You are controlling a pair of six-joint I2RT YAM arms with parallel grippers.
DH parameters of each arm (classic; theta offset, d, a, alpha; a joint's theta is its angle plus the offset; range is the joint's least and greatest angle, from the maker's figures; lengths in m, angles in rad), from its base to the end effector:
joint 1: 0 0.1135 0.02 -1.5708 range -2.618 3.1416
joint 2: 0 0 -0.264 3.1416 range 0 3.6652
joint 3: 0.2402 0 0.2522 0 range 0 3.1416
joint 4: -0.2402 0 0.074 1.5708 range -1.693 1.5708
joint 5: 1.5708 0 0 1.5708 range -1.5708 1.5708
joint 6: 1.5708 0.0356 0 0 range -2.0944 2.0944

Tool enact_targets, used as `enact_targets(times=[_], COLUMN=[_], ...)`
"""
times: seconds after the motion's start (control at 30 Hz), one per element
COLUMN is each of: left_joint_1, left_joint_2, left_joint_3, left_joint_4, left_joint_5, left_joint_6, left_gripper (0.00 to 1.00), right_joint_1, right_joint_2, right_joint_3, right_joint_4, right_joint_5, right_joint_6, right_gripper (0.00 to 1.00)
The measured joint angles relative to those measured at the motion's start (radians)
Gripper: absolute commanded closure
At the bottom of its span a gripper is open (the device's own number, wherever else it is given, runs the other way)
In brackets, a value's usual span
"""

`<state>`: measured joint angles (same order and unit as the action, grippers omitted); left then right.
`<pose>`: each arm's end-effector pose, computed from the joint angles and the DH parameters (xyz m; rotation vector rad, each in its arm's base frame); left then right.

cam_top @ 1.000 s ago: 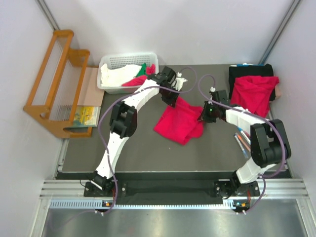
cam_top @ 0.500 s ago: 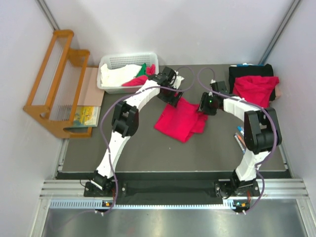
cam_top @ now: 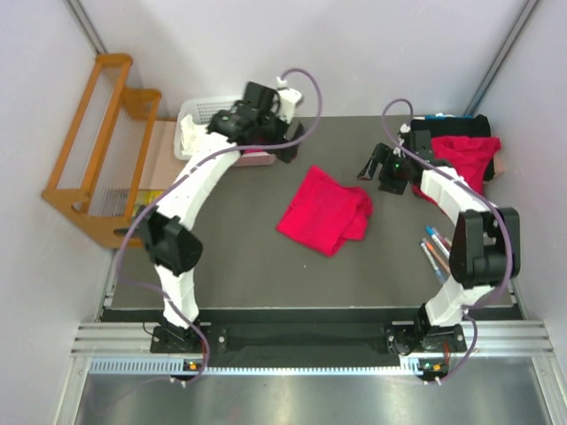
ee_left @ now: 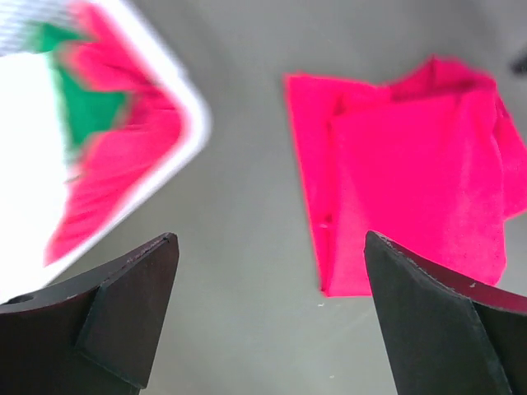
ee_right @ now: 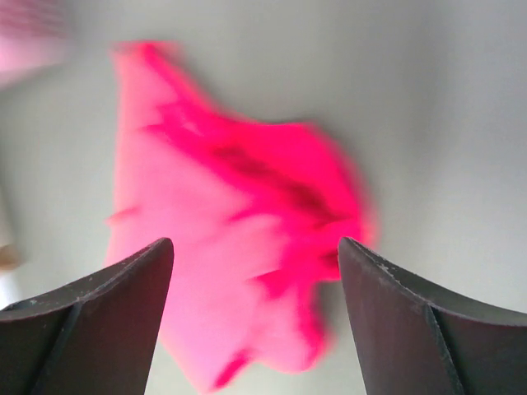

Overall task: Fold and stack the t-shirts
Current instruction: Fold the tshirt

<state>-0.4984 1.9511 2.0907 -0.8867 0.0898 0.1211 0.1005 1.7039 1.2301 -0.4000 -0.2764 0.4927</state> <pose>0.3784 -0.2096 0.3778 0.7545 2.2071 -0.2940 0.3670 0.0468 0.2338 0.3616 2.4658 0.5954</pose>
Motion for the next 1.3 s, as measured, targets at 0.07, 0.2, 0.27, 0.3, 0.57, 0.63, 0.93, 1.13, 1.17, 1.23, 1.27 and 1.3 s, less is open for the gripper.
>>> enact_targets(times=[0.07,0.2,0.27,0.3,0.57,0.63,0.93,1.13,1.17,1.23,1.27,1.3], left_joint_1=[0.035,0.113,0.152,0.158,0.164,0.169,0.171,0.171,0.171,0.171,0.172,0.172], left_joint_2=[-0.081,-0.224,-0.278,-0.293,-0.311,-0.326,-0.378,-0.378,-0.378,-0.378,-0.378,-0.378], left_joint_3=[-0.026,-0.185,-0.307,-0.358,-0.506,-0.506,-0.539,-0.562,-0.562,-0.562,-0.562,-0.562], left_joint_4=[0.011,0.055,0.071,0.068,0.058,0.058,0.074,0.073,0.073,0.074,0.073,0.074], left_joint_5=[-0.024,-0.076,-0.107,-0.115,-0.107,-0.106,-0.105,-0.087,-0.083,-0.079,-0.079,-0.079], left_joint_6=[-0.005,-0.011,-0.010,-0.008,-0.003,-0.003,-0.003,-0.003,-0.003,-0.003,-0.003,-0.003], left_gripper=[0.01,0.01,0.01,0.01,0.01,0.01,0.01,0.01,0.01,0.01,0.01,0.01], right_joint_1=[0.002,0.012,0.019,0.022,0.046,0.049,0.056,0.069,0.077,0.104,0.117,0.133], right_joint_2=[-0.079,-0.198,-0.206,-0.198,-0.005,0.043,0.019,-0.233,-0.258,-0.274,-0.270,-0.253], right_joint_3=[-0.047,-0.216,-0.314,-0.358,-0.513,-0.508,-0.436,-0.312,-0.273,-0.210,-0.198,-0.193], right_joint_4=[0.082,0.322,0.454,0.504,0.630,0.614,0.422,0.233,0.238,0.286,0.310,0.341], right_joint_5=[-0.122,-0.368,-0.464,-0.498,-0.577,-0.563,-0.500,-0.439,-0.442,-0.455,-0.460,-0.467], right_joint_6=[0.060,0.233,0.327,0.365,0.459,0.431,0.314,0.287,0.291,0.310,0.320,0.332], right_gripper=[0.20,0.20,0.20,0.21,0.23,0.23,0.24,0.23,0.23,0.23,0.24,0.24])
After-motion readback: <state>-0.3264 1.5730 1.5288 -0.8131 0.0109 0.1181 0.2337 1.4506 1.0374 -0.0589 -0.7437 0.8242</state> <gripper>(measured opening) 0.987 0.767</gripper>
